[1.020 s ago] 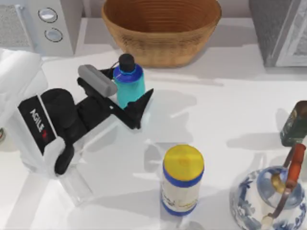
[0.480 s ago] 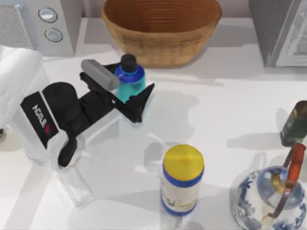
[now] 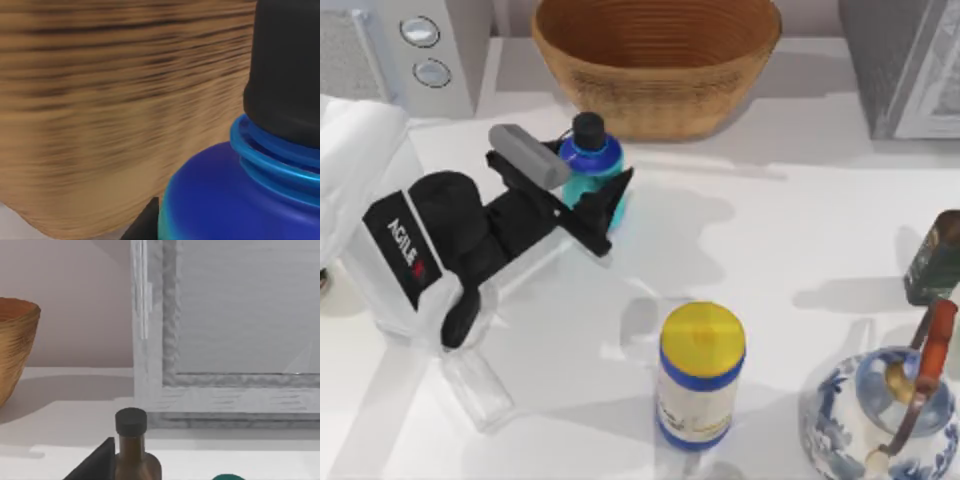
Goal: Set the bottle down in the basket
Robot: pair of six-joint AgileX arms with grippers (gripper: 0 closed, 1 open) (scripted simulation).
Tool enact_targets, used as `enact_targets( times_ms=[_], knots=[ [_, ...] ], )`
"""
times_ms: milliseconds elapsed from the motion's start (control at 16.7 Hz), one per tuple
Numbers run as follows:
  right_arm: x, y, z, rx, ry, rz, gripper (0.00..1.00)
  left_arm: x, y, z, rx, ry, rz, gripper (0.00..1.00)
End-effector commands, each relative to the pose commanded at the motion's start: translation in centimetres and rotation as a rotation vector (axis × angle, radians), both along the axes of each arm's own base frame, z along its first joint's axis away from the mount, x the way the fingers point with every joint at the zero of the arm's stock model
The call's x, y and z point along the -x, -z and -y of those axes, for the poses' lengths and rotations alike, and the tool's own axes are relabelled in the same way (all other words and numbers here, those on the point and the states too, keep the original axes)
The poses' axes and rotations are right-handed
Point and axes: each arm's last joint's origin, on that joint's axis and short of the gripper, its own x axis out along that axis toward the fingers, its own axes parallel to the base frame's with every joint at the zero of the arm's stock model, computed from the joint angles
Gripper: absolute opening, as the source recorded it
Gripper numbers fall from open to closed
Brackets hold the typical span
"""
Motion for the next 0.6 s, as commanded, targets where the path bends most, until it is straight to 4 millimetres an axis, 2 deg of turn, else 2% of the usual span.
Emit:
enact_targets(
  times_ms=[180,600],
  knots=[
    [0.00,0.00,0.00,0.000,0.000,0.000,1.00,0.00,0.00,0.00,0.000,0.000,0.000,0.02],
    [0.00,0.00,0.00,0.000,0.000,0.000,1.00,0.00,0.00,0.00,0.000,0.000,0.000,0.00]
  ],
)
